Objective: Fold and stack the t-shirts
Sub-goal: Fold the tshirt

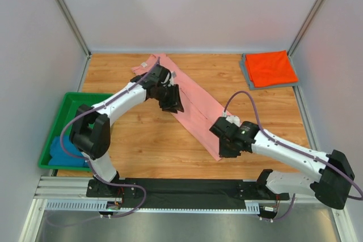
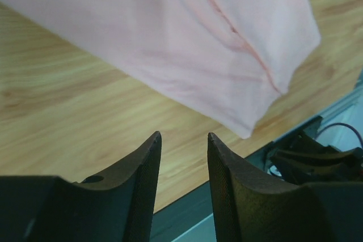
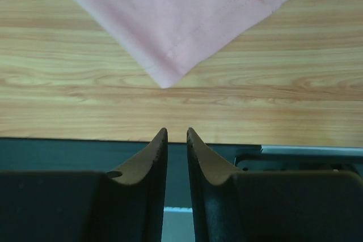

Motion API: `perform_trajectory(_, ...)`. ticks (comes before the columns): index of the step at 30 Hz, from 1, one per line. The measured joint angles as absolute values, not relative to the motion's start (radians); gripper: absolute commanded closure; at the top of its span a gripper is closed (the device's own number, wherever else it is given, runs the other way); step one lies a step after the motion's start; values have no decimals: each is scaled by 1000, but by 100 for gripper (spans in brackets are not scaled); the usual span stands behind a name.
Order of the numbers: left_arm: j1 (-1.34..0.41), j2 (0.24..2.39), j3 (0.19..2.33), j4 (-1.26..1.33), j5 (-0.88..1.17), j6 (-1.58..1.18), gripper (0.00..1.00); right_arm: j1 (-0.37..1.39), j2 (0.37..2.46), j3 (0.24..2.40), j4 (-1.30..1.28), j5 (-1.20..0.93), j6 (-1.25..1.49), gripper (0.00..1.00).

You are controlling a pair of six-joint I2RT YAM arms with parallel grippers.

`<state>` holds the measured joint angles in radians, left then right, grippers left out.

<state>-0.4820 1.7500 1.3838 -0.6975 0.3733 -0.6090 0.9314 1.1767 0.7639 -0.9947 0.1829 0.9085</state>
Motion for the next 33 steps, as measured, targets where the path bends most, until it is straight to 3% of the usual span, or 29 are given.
perform_trajectory(10,-775,1774,1320,-474,383,-827,57,933,1026,1087,-1174,194,847,89)
perform_trajectory(27,-895,1979,1289,-417,274,-950,60,933,816,1079,-1291,197,822,92)
perform_trajectory(33,-913,1996,1417,-534,227,-959,59,933,815,1080,-1314,208,829,92)
